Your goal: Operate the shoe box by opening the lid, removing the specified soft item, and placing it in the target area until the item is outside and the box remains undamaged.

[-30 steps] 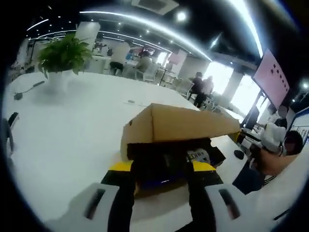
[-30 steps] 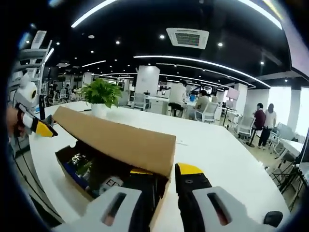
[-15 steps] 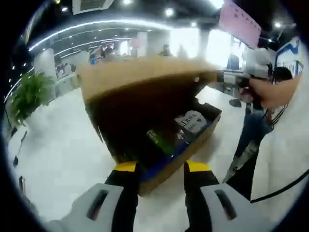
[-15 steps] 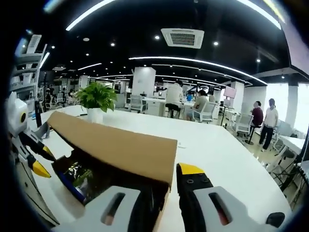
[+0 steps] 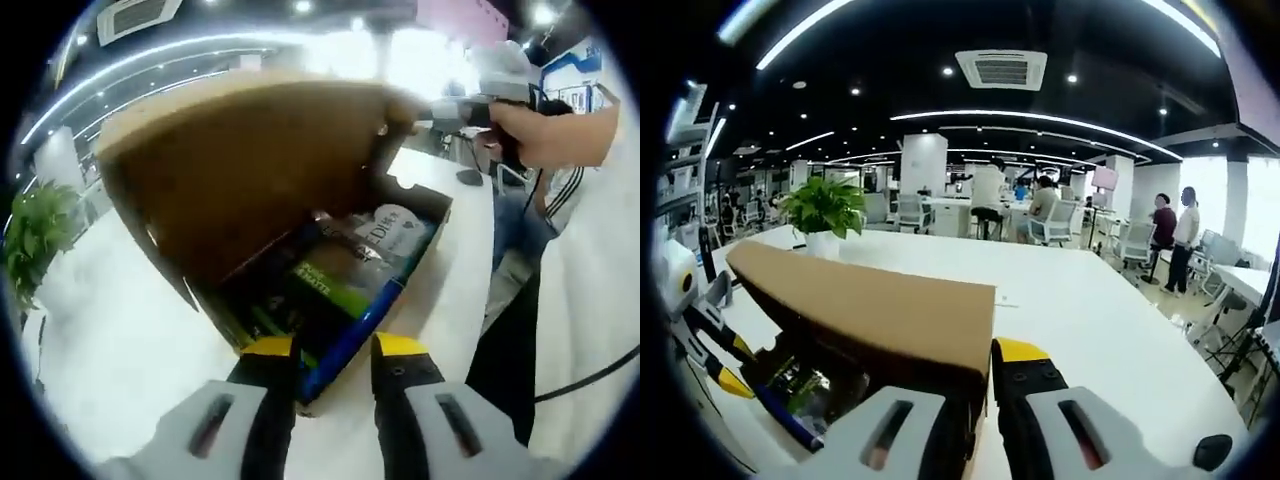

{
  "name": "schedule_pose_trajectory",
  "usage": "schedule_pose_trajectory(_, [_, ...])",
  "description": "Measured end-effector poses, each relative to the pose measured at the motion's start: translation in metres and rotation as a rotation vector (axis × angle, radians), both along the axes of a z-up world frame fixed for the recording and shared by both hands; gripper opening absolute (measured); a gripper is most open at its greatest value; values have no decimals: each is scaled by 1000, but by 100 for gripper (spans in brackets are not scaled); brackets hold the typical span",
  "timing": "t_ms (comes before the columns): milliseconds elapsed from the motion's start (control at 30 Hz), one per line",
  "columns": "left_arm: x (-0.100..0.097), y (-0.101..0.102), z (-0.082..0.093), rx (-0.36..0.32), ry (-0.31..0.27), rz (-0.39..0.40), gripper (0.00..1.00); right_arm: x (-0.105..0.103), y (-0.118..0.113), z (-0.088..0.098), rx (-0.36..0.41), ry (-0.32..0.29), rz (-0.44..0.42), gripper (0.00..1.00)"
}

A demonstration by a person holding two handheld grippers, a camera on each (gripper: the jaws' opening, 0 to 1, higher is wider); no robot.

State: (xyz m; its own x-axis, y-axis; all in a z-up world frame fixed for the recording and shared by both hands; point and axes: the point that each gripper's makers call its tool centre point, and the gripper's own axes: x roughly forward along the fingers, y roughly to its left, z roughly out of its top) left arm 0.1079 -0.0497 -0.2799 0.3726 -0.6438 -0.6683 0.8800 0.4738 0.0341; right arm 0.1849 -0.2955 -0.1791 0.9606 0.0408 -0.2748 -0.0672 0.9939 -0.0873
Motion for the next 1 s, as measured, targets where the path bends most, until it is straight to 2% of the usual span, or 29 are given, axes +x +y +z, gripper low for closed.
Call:
schedule_pose_trajectory(33, [-4,3,-7,47,14,-27,24,1,-5,0,-25,9,-13,1])
schedule_pose_trajectory(67, [-8,4,-11,63,41,-46,21,2,-3,-1,-25,16,3,1])
schedule_pose_trajectory(100, [-7,5,-13,57,49,-34,20,4,-3,1,-1,20,1,1])
schedule_pose_trajectory(167, [-5,8,-14,66,55,-16,15,6,-3,2,-3,33,6,1])
schedule_pose_trajectory(200, [-3,10,-13,80,29,-19,14,8,-3,2,-1,41,8,1])
schedule_pose_trajectory(233, [-4,8,-12,60,37,-29,15,8,-3,2,4,46,9,1])
schedule_pose_trajectory(300, [-7,7,-13,55,65,-45,14,10,-2,2,-22,59,21,1])
schedule_pose_trajectory(367, [-6,8,-14,70,38,-67,14,12,-2,2,-95,65,48,1])
schedule_pose_trajectory(400, [-7,9,-16,83,33,-96,14,13,-1,2,-105,75,50,1])
schedule_pose_trajectory(467, [-7,9,-17,91,21,-120,12,13,-2,2,-73,82,45,1])
schedule_pose_trajectory(500, [-4,11,-18,109,16,-126,11,11,-1,0,-10,111,40,1])
schedule_pose_trajectory(533, [-6,10,-18,101,37,-138,11,9,-2,-3,-24,152,50,1])
schedule_pose_trajectory(600, [-5,10,-18,103,64,-140,10,12,-1,-1,-51,143,34,1])
schedule_pose_trajectory(667, [-8,10,-19,118,73,-200,8,14,-2,-1,-51,144,12,1])
schedule_pose_trajectory(700, [-8,10,-18,122,67,-222,8,16,-2,0,11,143,-15,1])
schedule_pose_trajectory(767, [-9,10,-19,135,51,-272,7,18,-4,1,68,144,-40,0])
schedule_pose_trajectory(867, [-9,9,-19,152,85,-279,5,21,-5,1,49,146,-33,0])
schedule_pose_trajectory(933, [-11,9,-21,168,54,-353,5,25,-6,1,43,145,-35,0])
schedule_pose_trajectory(967, [-11,9,-21,167,52,-357,5,26,-7,1,52,145,-40,0])
schedule_pose_trajectory(1000, [-13,9,-23,172,39,-395,4,29,-8,1,84,154,-54,0])
